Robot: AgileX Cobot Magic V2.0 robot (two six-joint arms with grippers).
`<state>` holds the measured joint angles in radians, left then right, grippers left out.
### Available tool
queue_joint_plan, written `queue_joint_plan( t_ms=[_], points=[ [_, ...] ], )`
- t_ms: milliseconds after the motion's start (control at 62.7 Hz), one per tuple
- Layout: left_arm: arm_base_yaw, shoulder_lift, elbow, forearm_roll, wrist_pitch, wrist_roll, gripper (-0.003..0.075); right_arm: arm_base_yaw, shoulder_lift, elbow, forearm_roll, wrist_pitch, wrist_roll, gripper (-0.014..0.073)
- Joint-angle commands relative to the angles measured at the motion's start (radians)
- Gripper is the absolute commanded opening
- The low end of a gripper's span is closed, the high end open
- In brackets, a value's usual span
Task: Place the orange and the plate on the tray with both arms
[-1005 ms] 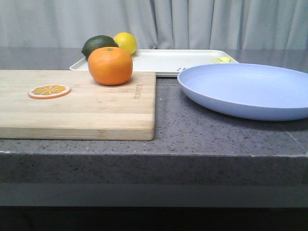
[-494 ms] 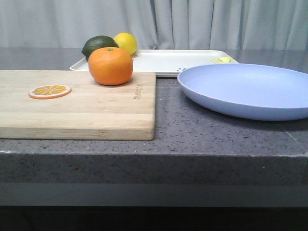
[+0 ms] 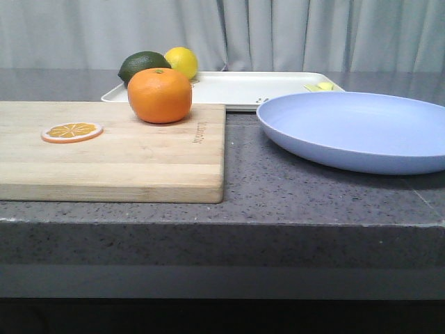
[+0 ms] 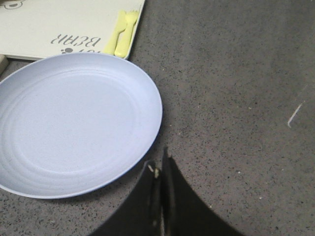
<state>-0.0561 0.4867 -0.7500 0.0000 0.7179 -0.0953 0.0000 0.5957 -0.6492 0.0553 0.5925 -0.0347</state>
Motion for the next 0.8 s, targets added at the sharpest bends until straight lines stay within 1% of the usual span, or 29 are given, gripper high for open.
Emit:
queue_joint_plan(
  t_ms=[0, 160, 207, 271, 319, 367, 399, 415, 431, 479, 494, 558, 606, 638, 702, 782],
  points=[
    [-0.002, 0.024, -0.035, -0.011, -0.070, -0.009, -0.0020, -0.006, 0.026, -0.035, -0.013, -0.061, -0.001, -0.0067],
    [-0.002, 0.031, -0.035, -0.011, -0.070, -0.009, -0.0019, -0.006, 0.034, -0.035, -0.013, -0.062, -0.001, -0.0063],
    [-0.002, 0.031, -0.035, -0.007, -0.070, -0.009, -0.0019, -0.006, 0.034, -0.035, -0.013, -0.059, -0.009, -0.0046],
    [-0.002, 0.031, -0.035, 0.000, -0.070, -0.009, -0.0012, -0.006, 0.034, -0.035, -0.013, -0.050, -0.031, 0.0023],
    [-0.002, 0.031, -0.035, 0.006, -0.070, -0.009, 0.0016, -0.006, 0.034, -0.035, -0.013, -0.039, -0.051, 0.0113],
    [-0.002, 0.031, -0.035, 0.011, -0.070, -0.009, 0.0069, -0.006, 0.034, -0.035, -0.013, -0.031, -0.058, 0.0194],
    [-0.002, 0.031, -0.035, 0.015, -0.070, -0.009, 0.0108, -0.006, 0.034, -0.035, -0.013, -0.028, -0.059, 0.0267],
    [-0.002, 0.031, -0.035, 0.017, -0.070, -0.009, 0.0141, -0.006, 0.034, -0.035, -0.013, -0.028, -0.059, 0.0311],
    [-0.002, 0.031, -0.035, 0.017, -0.070, -0.009, 0.0179, -0.006, 0.034, -0.035, -0.013, -0.027, -0.059, 0.0341],
    [-0.002, 0.031, -0.035, 0.017, -0.070, -0.009, 0.0258, -0.006, 0.034, -0.035, -0.013, -0.028, -0.059, 0.0423],
    [-0.002, 0.031, -0.035, 0.017, -0.070, -0.009, 0.0301, -0.006, 0.034, -0.035, -0.013, -0.028, -0.059, 0.0460],
    [-0.002, 0.031, -0.035, 0.017, -0.070, -0.004, 0.0421, -0.006, 0.034, -0.035, -0.013, -0.027, -0.059, 0.0546],
    [-0.002, 0.031, -0.035, 0.017, -0.072, 0.000, 0.0489, -0.006, 0.034, -0.035, -0.013, -0.027, -0.059, 0.0569],
    [-0.005, 0.031, -0.035, 0.013, -0.072, 0.000, 0.0518, -0.006, 0.034, -0.035, -0.013, -0.027, -0.059, 0.0568],
    [-0.033, 0.031, -0.035, 0.010, -0.077, 0.000, 0.0531, -0.006, 0.034, -0.035, -0.013, -0.027, -0.059, 0.0568],
    [-0.097, 0.044, -0.035, 0.010, -0.082, 0.017, 0.0530, -0.006, 0.034, -0.035, -0.012, -0.026, -0.059, 0.0568]
  ],
)
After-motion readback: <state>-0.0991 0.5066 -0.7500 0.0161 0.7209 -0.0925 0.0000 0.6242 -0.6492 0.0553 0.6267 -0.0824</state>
